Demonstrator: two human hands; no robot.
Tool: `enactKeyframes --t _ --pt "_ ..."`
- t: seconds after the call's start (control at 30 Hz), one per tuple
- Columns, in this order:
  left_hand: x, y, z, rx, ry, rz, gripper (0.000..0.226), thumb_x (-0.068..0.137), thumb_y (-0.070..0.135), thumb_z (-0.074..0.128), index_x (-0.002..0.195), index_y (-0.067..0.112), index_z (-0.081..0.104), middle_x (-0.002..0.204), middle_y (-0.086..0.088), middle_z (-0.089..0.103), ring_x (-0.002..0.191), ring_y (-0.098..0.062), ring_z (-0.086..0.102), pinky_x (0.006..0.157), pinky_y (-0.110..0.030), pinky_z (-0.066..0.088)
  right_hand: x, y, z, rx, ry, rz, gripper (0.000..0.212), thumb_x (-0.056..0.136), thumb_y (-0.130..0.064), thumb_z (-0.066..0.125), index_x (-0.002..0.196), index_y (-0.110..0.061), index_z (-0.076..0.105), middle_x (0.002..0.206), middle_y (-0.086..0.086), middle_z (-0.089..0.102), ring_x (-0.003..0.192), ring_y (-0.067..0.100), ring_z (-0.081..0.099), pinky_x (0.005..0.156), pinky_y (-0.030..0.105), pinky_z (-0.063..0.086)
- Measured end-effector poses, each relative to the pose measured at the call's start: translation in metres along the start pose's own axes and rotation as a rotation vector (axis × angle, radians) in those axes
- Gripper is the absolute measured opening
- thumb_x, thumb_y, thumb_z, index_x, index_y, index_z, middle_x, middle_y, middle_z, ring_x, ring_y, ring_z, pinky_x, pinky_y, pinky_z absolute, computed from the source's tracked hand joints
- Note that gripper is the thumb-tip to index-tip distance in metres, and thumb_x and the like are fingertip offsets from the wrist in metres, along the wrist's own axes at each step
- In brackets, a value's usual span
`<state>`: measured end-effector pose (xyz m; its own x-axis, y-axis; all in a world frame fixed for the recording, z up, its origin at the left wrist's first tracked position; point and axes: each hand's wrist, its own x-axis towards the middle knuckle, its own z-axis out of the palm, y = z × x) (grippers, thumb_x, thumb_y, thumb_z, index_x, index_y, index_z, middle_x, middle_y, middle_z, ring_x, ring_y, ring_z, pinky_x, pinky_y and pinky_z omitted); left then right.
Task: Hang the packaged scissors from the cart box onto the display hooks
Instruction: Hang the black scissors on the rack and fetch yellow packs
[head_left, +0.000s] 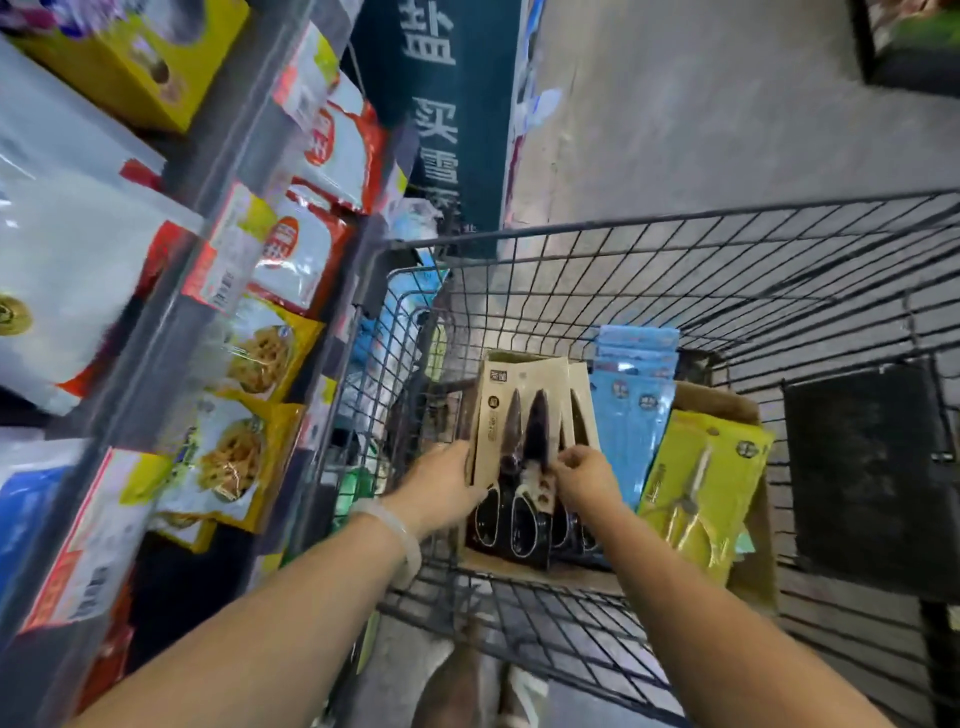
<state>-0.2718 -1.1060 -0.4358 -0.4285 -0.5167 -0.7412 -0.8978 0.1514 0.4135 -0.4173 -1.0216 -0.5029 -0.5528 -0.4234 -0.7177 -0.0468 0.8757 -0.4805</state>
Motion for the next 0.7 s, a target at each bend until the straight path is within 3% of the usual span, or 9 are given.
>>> enactKeyframes --t 0.13,0.2,0.33,0.43,0.5,0.57,0.63,0.7 --pt "0.005 0.003 -0.003 -0.078 0.003 -0.033 0.061 0.091 0.031 0.060 0.143 0.014 0.032 0.146 -0.007 0.040 0.132 -0.023 0.042 0.104 -0.032 0.037 -0.004 -0.011 -0.014 0.132 -0.019 -0.027 0.026 0.095 -0.016 0.048 0.069 -0.020 0.047 0.070 0.002 0.051 0.064 0.017 0.049 0.061 0.032 0.046" --pt "0.007 0.004 -0.005 -0.247 0.011 -0.038 0.062 0.088 0.033 0.064 0.139 0.014 0.035 0.136 -0.003 0.050 0.123 -0.020 0.049 0.097 -0.029 0.040 -0.007 -0.020 -0.029 0.234 -0.042 -0.046 0.025 0.096 -0.014 0.047 0.071 -0.017 0.048 0.070 0.003 0.051 0.065 0.018 0.049 0.062 0.034 0.048" --pt "0.009 0.017 -0.010 -0.739 0.018 -0.024 0.012 0.088 0.018 0.065 0.096 0.015 0.056 0.092 0.001 0.062 0.097 -0.020 0.057 0.077 -0.026 0.046 -0.011 -0.049 -0.051 0.444 -0.225 -0.090 0.019 0.096 -0.014 0.047 0.077 -0.013 0.048 0.073 0.009 0.050 0.065 0.020 0.049 0.063 0.032 0.046" --pt "0.012 0.012 -0.015 -0.974 0.017 -0.055 0.003 0.088 0.010 0.062 0.088 0.008 0.060 0.089 -0.009 0.068 0.090 -0.026 0.064 0.076 -0.034 0.052 -0.014 -0.062 -0.051 0.512 -0.254 -0.105 0.014 0.095 -0.014 0.051 0.082 -0.010 0.054 0.078 0.009 0.058 0.072 0.021 0.055 0.069 0.033 0.050" --pt "0.014 0.002 -0.013 -0.963 0.004 -0.083 0.005 0.088 0.010 0.063 0.087 0.006 0.062 0.094 -0.014 0.069 0.093 -0.031 0.066 0.086 -0.043 0.053 -0.011 -0.054 -0.042 0.467 -0.172 -0.066 0.017 0.094 -0.015 0.052 0.078 -0.010 0.054 0.072 0.005 0.059 0.064 0.016 0.055 0.065 0.030 0.051" --pt "0.015 -0.009 -0.009 -0.943 0.025 -0.135 0.005 0.087 0.010 0.064 0.085 0.005 0.064 0.092 -0.015 0.069 0.092 -0.033 0.066 0.087 -0.044 0.053 -0.005 -0.033 -0.029 0.283 -0.030 -0.025 0.018 0.092 -0.015 0.054 0.074 -0.011 0.055 0.076 0.008 0.061 0.067 0.019 0.057 0.073 0.037 0.052" --pt "0.014 -0.020 -0.005 -0.984 0.054 -0.190 0.010 0.086 0.008 0.065 0.094 0.001 0.064 0.089 -0.014 0.069 0.084 -0.030 0.066 0.077 -0.038 0.054 -0.004 -0.013 -0.016 0.066 0.017 0.006 0.012 0.089 -0.018 0.057 0.092 -0.006 0.060 0.093 0.011 0.063 0.088 0.028 0.060 0.082 0.037 0.049" --pt "0.013 -0.028 -0.004 -1.029 0.055 -0.215 0.018 0.085 0.007 0.066 0.100 0.000 0.061 0.087 -0.012 0.068 0.079 -0.026 0.065 0.068 -0.033 0.052 -0.005 0.000 -0.003 -0.077 -0.022 0.024 0.034 0.087 -0.026 0.061 0.110 -0.003 0.054 0.101 0.009 0.058 0.101 0.030 0.058 0.078 0.031 0.043"
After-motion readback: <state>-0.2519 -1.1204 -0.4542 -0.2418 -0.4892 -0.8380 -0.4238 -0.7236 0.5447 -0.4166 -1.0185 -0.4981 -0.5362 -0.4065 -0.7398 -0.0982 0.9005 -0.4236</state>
